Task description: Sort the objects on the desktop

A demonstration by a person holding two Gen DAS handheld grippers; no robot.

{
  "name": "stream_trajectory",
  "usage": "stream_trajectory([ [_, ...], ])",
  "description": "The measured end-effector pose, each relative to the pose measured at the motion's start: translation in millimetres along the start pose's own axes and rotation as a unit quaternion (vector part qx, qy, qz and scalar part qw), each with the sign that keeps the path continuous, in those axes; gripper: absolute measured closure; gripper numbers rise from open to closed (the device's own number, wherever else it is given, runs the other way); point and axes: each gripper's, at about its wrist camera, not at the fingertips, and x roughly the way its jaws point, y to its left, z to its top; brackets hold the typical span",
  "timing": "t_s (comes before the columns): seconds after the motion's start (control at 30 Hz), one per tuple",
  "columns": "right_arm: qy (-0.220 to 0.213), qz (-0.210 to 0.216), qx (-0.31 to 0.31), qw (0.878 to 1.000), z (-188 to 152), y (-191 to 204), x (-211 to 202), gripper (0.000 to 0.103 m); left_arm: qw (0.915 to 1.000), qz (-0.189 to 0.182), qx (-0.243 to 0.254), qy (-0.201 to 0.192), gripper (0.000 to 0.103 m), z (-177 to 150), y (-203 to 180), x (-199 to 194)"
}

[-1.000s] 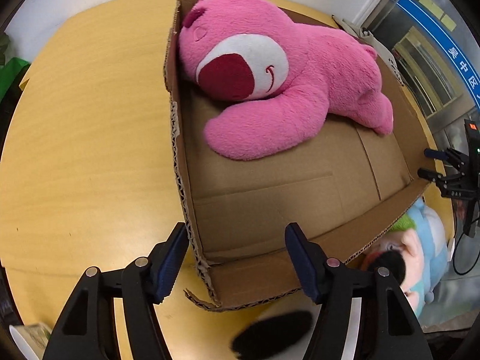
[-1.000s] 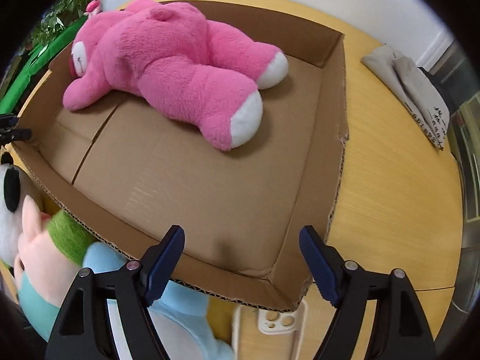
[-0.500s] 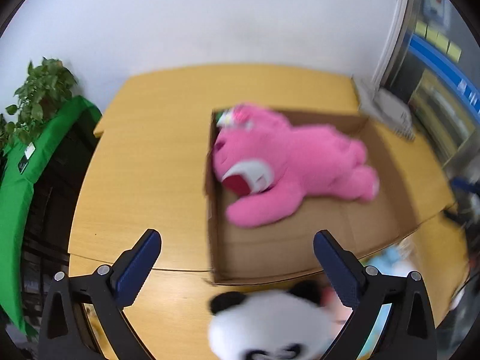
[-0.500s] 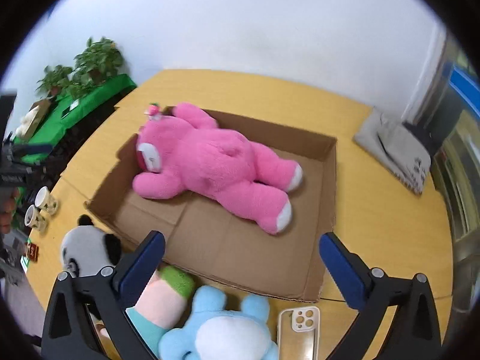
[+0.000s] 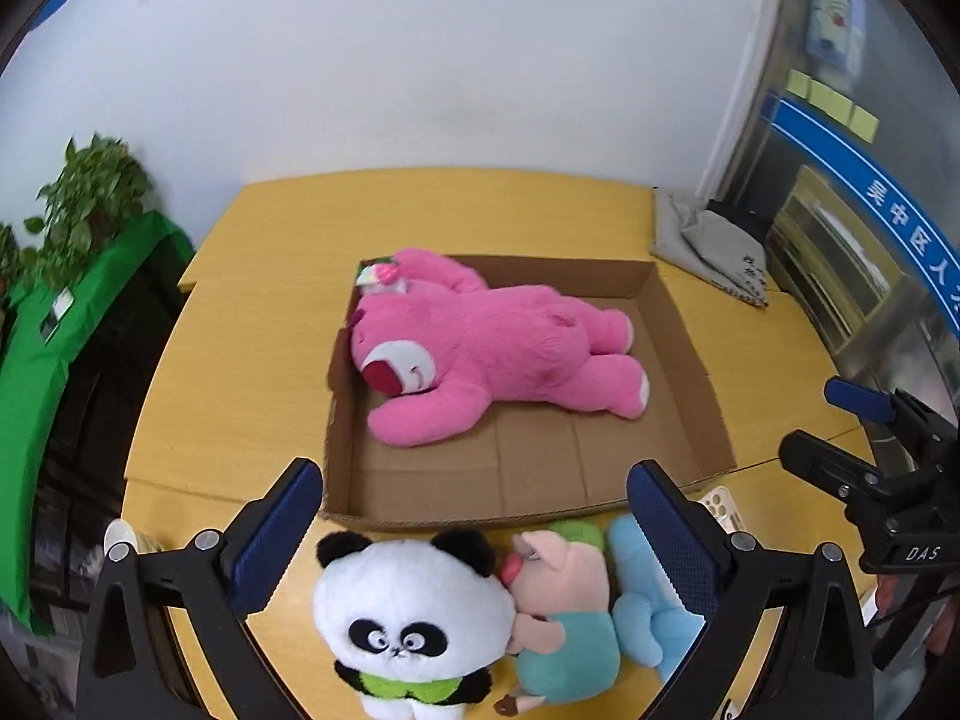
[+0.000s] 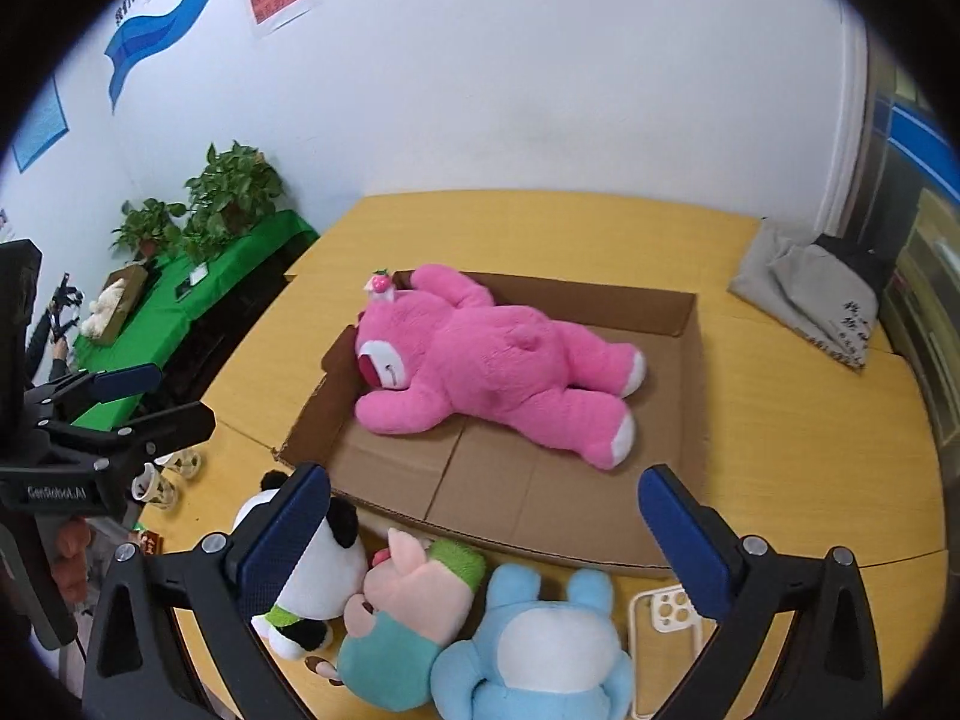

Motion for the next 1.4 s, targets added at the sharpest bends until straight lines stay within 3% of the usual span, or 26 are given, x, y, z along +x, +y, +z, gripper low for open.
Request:
stream_trajectory([
  [0.37, 0.007, -0.089, -0.015, 0.996, 21.9, 34.0, 11.0, 0.0, 0.9986, -0.052, -0.003, 0.005, 0.0, 11.0, 11.6, 11.3],
  [0.8, 0.025, -0.114, -0.014, 0.993, 24.1, 63.1, 24.6, 0.0, 0.9974, -0.07, -0.005, 0.014, 0.0, 2.5, 43.6, 18.6],
  [1.4, 0.03, -0.137, -0.016, 0.99, 18.2, 75.9, 18.9, 0.0, 0.9965, -0.083, -0.007, 0.014, 0.0, -1.4, 56.3, 14.7],
])
